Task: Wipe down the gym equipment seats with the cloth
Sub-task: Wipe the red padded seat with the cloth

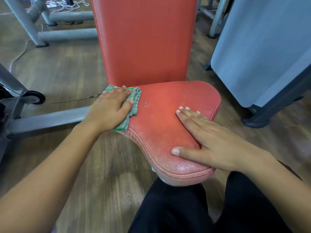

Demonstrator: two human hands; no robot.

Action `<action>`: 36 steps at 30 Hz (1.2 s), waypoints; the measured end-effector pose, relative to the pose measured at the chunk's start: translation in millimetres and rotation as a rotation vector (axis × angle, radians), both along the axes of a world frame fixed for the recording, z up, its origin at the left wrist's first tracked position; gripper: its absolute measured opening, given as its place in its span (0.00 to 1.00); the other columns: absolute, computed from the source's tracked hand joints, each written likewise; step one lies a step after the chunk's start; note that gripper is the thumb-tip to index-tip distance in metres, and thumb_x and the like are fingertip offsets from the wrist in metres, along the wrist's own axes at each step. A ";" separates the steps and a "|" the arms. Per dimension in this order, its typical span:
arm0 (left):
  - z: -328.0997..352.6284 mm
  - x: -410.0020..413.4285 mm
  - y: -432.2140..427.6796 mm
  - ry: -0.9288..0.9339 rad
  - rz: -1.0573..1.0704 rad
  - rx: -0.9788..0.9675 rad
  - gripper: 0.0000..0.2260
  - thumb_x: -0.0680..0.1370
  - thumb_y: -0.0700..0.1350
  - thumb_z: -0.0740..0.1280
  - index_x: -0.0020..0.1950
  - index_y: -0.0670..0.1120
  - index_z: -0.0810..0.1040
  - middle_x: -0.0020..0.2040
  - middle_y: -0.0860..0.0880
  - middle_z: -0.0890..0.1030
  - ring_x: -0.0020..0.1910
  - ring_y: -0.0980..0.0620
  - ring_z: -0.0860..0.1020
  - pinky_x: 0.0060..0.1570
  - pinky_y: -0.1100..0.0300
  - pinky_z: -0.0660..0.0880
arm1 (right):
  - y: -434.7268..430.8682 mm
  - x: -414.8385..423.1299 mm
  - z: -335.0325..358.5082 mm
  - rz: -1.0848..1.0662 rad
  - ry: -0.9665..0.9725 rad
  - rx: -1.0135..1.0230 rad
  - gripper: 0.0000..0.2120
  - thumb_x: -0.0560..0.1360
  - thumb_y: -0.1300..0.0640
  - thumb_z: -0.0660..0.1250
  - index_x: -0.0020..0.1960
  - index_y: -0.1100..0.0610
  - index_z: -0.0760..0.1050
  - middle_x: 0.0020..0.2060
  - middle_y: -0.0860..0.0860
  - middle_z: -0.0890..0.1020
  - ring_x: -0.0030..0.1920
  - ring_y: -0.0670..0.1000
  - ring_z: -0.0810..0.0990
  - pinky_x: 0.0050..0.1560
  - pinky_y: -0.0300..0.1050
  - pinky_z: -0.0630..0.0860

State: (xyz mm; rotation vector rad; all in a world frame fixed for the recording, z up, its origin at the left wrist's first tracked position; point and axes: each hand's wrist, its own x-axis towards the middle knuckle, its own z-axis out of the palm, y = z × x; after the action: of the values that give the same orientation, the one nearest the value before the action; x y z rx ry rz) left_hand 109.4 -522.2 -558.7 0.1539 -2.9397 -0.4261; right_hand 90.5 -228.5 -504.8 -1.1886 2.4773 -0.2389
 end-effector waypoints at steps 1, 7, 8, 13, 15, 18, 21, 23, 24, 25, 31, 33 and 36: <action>4.2 -8.0 4.7 -0.085 0.038 -0.035 0.39 0.71 0.66 0.41 0.75 0.47 0.63 0.76 0.44 0.62 0.75 0.47 0.58 0.74 0.50 0.53 | -0.4 0.5 0.1 0.000 0.002 -0.003 0.53 0.62 0.20 0.40 0.78 0.48 0.34 0.75 0.42 0.35 0.72 0.35 0.32 0.71 0.33 0.32; 7.3 -8.6 64.5 -0.178 -0.153 -0.111 0.32 0.75 0.64 0.38 0.78 0.56 0.48 0.79 0.54 0.48 0.77 0.56 0.46 0.74 0.55 0.42 | -1.1 1.5 1.2 -0.003 0.007 -0.011 0.53 0.62 0.20 0.40 0.78 0.48 0.34 0.75 0.42 0.35 0.71 0.34 0.31 0.68 0.29 0.29; 8.0 1.5 61.5 -0.149 -0.192 -0.078 0.34 0.73 0.65 0.37 0.78 0.57 0.48 0.78 0.56 0.49 0.77 0.57 0.46 0.74 0.57 0.41 | -1.4 1.2 1.7 0.000 -0.001 -0.013 0.53 0.62 0.20 0.40 0.78 0.49 0.34 0.75 0.42 0.35 0.71 0.34 0.31 0.68 0.30 0.29; 8.1 -9.9 6.9 -0.227 -0.010 -0.114 0.37 0.70 0.66 0.39 0.78 0.55 0.52 0.79 0.52 0.52 0.77 0.53 0.50 0.73 0.54 0.46 | -2.4 0.6 -0.7 0.010 0.001 -0.035 0.52 0.64 0.21 0.42 0.78 0.50 0.36 0.76 0.43 0.35 0.72 0.36 0.32 0.72 0.35 0.33; 7.2 -36.1 16.8 -0.289 0.034 -0.157 0.32 0.77 0.64 0.43 0.78 0.53 0.49 0.79 0.50 0.50 0.77 0.50 0.49 0.74 0.51 0.47 | -2.9 0.8 -1.0 0.010 0.005 -0.044 0.52 0.65 0.21 0.42 0.78 0.50 0.36 0.76 0.43 0.36 0.73 0.36 0.32 0.72 0.35 0.32; 7.5 -47.5 60.2 -0.252 -0.089 -0.120 0.26 0.81 0.59 0.45 0.78 0.54 0.46 0.79 0.52 0.45 0.77 0.53 0.45 0.74 0.52 0.44 | -3.6 2.3 2.2 -0.003 -0.005 -0.033 0.51 0.65 0.23 0.45 0.78 0.51 0.37 0.76 0.44 0.36 0.73 0.37 0.32 0.72 0.34 0.32; 9.3 -13.7 65.7 -0.182 -0.271 -0.042 0.32 0.74 0.65 0.39 0.77 0.59 0.44 0.75 0.60 0.42 0.76 0.60 0.42 0.74 0.57 0.41 | -4.6 2.9 4.4 -0.001 -0.011 -0.031 0.51 0.66 0.24 0.46 0.78 0.52 0.37 0.76 0.45 0.37 0.73 0.38 0.33 0.72 0.34 0.31; 10.9 3.5 43.0 -0.175 -0.261 -0.044 0.34 0.69 0.66 0.37 0.75 0.61 0.43 0.74 0.63 0.43 0.75 0.62 0.43 0.73 0.59 0.40 | -4.6 3.3 4.6 -0.001 -0.015 -0.040 0.50 0.66 0.25 0.47 0.78 0.51 0.38 0.76 0.44 0.37 0.73 0.37 0.33 0.71 0.33 0.31; 10.1 3.3 31.0 -0.187 -0.209 -0.068 0.34 0.69 0.67 0.37 0.75 0.61 0.44 0.75 0.62 0.44 0.75 0.62 0.44 0.72 0.59 0.41 | -4.5 3.1 4.6 -0.004 -0.016 -0.052 0.50 0.66 0.25 0.48 0.78 0.51 0.38 0.76 0.44 0.37 0.73 0.37 0.33 0.70 0.32 0.30; 8.9 -1.7 21.7 -0.210 -0.144 -0.096 0.36 0.68 0.67 0.37 0.76 0.61 0.45 0.77 0.60 0.46 0.76 0.61 0.45 0.73 0.58 0.42 | -4.8 3.8 5.0 -0.005 -0.019 -0.063 0.50 0.66 0.25 0.48 0.78 0.51 0.38 0.76 0.44 0.38 0.73 0.37 0.33 0.69 0.31 0.30; 2.9 -45.7 56.7 -0.236 -0.107 -0.134 0.27 0.80 0.61 0.44 0.78 0.56 0.46 0.79 0.54 0.46 0.77 0.55 0.45 0.74 0.54 0.43 | -5.4 3.3 4.3 0.002 -0.002 -0.054 0.51 0.65 0.24 0.46 0.79 0.52 0.39 0.77 0.45 0.38 0.74 0.38 0.34 0.71 0.34 0.32; 4.3 -26.3 57.8 -0.203 -0.209 -0.103 0.32 0.73 0.65 0.39 0.77 0.59 0.44 0.77 0.59 0.44 0.76 0.59 0.43 0.73 0.57 0.41 | -4.5 2.8 4.4 0.000 -0.011 -0.052 0.51 0.66 0.24 0.47 0.79 0.51 0.39 0.77 0.44 0.38 0.73 0.37 0.33 0.71 0.34 0.31; 8.8 3.8 30.1 -0.190 -0.199 -0.050 0.33 0.68 0.67 0.37 0.73 0.63 0.43 0.75 0.63 0.44 0.74 0.64 0.43 0.71 0.61 0.40 | -3.9 2.4 4.0 0.002 -0.010 -0.048 0.50 0.67 0.25 0.48 0.78 0.51 0.38 0.76 0.44 0.37 0.73 0.37 0.32 0.71 0.34 0.31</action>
State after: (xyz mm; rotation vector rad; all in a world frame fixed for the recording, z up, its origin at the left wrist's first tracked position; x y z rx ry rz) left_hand 113.2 -492.0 -549.8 -0.1130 -3.1635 -0.3828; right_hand 92.9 -232.4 -500.8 -1.2068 2.4748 -0.3050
